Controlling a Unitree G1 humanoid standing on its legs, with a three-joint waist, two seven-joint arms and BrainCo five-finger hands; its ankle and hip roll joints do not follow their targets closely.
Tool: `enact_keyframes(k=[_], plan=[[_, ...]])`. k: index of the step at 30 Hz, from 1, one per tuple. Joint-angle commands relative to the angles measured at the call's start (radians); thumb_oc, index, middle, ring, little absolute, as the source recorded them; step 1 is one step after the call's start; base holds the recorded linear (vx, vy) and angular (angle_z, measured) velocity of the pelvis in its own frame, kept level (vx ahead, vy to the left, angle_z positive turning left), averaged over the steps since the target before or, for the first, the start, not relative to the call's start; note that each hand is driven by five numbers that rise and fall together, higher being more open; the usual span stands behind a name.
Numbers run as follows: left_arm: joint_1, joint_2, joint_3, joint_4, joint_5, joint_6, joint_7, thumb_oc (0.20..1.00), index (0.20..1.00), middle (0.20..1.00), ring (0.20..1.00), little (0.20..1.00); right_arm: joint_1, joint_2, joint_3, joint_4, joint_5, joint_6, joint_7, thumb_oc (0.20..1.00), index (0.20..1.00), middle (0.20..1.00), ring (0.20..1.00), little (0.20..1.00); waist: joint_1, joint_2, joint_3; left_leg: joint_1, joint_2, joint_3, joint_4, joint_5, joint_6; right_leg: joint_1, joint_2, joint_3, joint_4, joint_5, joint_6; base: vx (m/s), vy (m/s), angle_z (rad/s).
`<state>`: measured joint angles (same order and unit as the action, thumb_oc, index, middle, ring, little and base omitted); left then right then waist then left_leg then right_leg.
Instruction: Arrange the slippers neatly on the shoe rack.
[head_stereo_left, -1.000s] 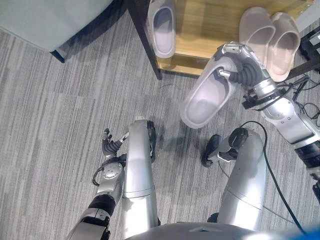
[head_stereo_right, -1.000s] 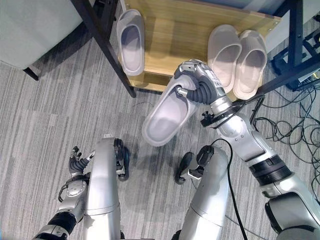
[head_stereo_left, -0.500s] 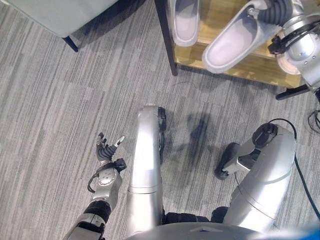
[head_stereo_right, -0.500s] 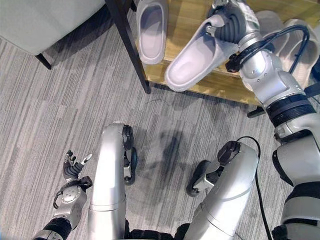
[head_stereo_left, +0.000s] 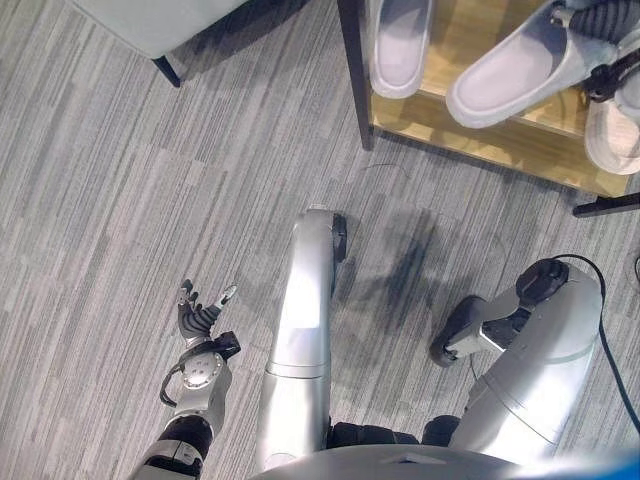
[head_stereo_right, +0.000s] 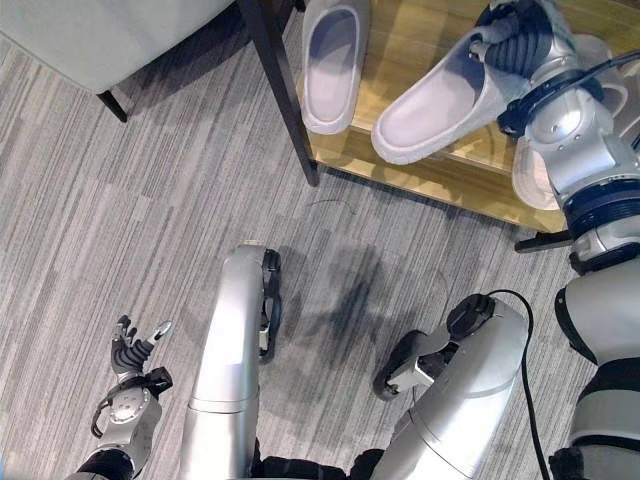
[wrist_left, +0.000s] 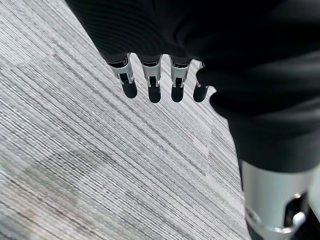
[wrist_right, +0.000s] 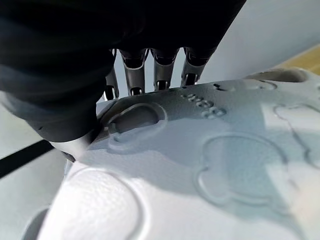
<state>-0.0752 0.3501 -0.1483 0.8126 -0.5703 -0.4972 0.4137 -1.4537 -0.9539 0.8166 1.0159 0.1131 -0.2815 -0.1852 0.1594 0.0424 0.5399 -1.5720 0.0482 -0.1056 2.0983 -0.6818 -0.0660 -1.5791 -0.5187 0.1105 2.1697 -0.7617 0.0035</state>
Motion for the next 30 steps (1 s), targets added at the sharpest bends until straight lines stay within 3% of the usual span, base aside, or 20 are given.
enact_keyframes(k=[1, 4, 8, 14, 17, 20, 21, 22, 24, 30], plan=[[0.004, 0.079, -0.003, 0.008, -0.004, -0.041, -0.014, 1.0, 1.0, 1.0, 1.0, 1.0, -0.136, -0.004, -0.002, 0.059, 0.07, -0.016, 0.027, 1.0, 1.0, 1.0, 1.0, 1.0, 0.03, -0.018, -0.02, 0.002, 0.035, -0.109, -0.125, -0.015, -0.059, 0.009, -0.023, 0.128, -0.049, -0.004, 0.028, 0.03, -0.032, 0.12], [0.006, 0.098, -0.024, 0.025, 0.001, -0.032, -0.024, 1.0, 1.0, 1.0, 1.0, 1.0, -0.203, 0.039, 0.004, 0.152, 0.121, 0.035, 0.077, 1.0, 1.0, 1.0, 1.0, 1.0, 0.032, -0.027, -0.02, 0.002, 0.038, -0.1, -0.154, -0.005, -0.064, 0.009, -0.029, 0.121, -0.078, 0.012, 0.033, 0.02, -0.029, 0.08], [0.018, 0.092, -0.024, 0.045, -0.023, -0.026, -0.052, 1.0, 1.0, 1.0, 1.0, 1.0, -0.202, 0.05, 0.005, 0.198, 0.146, 0.046, 0.121, 1.0, 1.0, 1.0, 1.0, 1.0, 0.029, -0.034, -0.02, 0.002, 0.041, -0.091, -0.173, -0.004, -0.064, 0.009, -0.031, 0.125, -0.091, 0.02, 0.044, 0.0, 0.02, 0.07], [-0.005, 0.057, 0.001, 0.074, -0.041, -0.013, -0.031, 1.0, 1.0, 1.0, 1.0, 1.0, -0.062, 0.095, -0.126, 0.046, 0.207, 0.003, -0.037, 1.0, 1.0, 1.0, 1.0, 1.0, 0.015, -0.053, -0.02, 0.002, 0.038, -0.075, -0.137, -0.02, -0.055, 0.009, -0.01, 0.153, -0.07, 0.022, 0.046, 0.0, 0.049, -0.04], [-0.001, 0.046, -0.006, 0.117, -0.04, 0.014, -0.024, 1.0, 1.0, 1.0, 1.0, 1.0, -0.005, 0.181, -0.184, -0.028, 0.241, 0.018, -0.09, 1.0, 1.0, 1.0, 1.0, 1.0, -0.009, -0.062, -0.02, 0.002, 0.053, -0.095, -0.091, -0.042, -0.062, 0.009, 0.006, 0.168, -0.03, 0.014, 0.041, -0.03, 0.069, -0.14], [-0.011, 0.039, -0.016, 0.134, -0.049, 0.028, -0.014, 1.0, 1.0, 1.0, 1.0, 1.0, -0.044, 0.27, -0.169, 0.031, 0.137, 0.094, -0.137, 1.0, 1.0, 1.0, 1.0, 1.0, -0.023, -0.064, -0.02, 0.002, 0.06, -0.107, -0.066, -0.05, -0.064, 0.009, 0.019, 0.173, -0.006, 0.008, 0.036, -0.04, 0.023, -0.24], [-0.026, 0.031, -0.031, 0.13, -0.079, 0.03, 0.005, 1.0, 1.0, 1.0, 1.0, 1.0, -0.135, 0.357, -0.146, 0.19, 0.024, 0.189, -0.175, 1.0, 1.0, 1.0, 1.0, 1.0, -0.03, -0.062, -0.02, 0.002, 0.066, -0.114, -0.057, -0.052, -0.063, 0.009, 0.023, 0.172, 0.001, 0.006, 0.032, -0.06, 0.03, -0.21], [-0.03, 0.024, -0.042, 0.126, -0.094, 0.034, 0.012, 1.0, 1.0, 1.0, 1.0, 1.0, -0.173, 0.405, -0.13, 0.256, -0.011, 0.217, -0.186, 1.0, 1.0, 1.0, 1.0, 1.0, -0.031, -0.063, -0.02, 0.002, 0.069, -0.115, -0.054, -0.053, -0.063, 0.009, 0.026, 0.173, 0.003, 0.008, 0.031, -0.06, 0.037, -0.2], [-0.046, 0.008, -0.057, 0.141, -0.114, 0.046, 0.011, 1.0, 1.0, 1.0, 1.0, 1.0, -0.203, 0.471, -0.126, 0.392, -0.099, 0.249, -0.222, 1.0, 1.0, 1.0, 1.0, 1.0, -0.039, -0.063, -0.02, 0.002, 0.071, -0.109, -0.045, -0.051, -0.061, 0.009, 0.027, 0.176, 0.006, 0.014, 0.028, -0.05, 0.02, -0.11], [-0.029, -0.016, -0.098, 0.151, -0.146, 0.041, 0.037, 1.0, 1.0, 1.0, 1.0, 1.0, -0.279, 0.531, -0.177, 0.598, -0.079, 0.303, -0.306, 1.0, 1.0, 1.0, 1.0, 1.0, -0.032, -0.047, -0.02, 0.002, 0.072, -0.105, -0.027, -0.055, -0.058, 0.009, 0.02, 0.187, 0.029, 0.016, 0.028, -0.02, 0.012, 0.03]])
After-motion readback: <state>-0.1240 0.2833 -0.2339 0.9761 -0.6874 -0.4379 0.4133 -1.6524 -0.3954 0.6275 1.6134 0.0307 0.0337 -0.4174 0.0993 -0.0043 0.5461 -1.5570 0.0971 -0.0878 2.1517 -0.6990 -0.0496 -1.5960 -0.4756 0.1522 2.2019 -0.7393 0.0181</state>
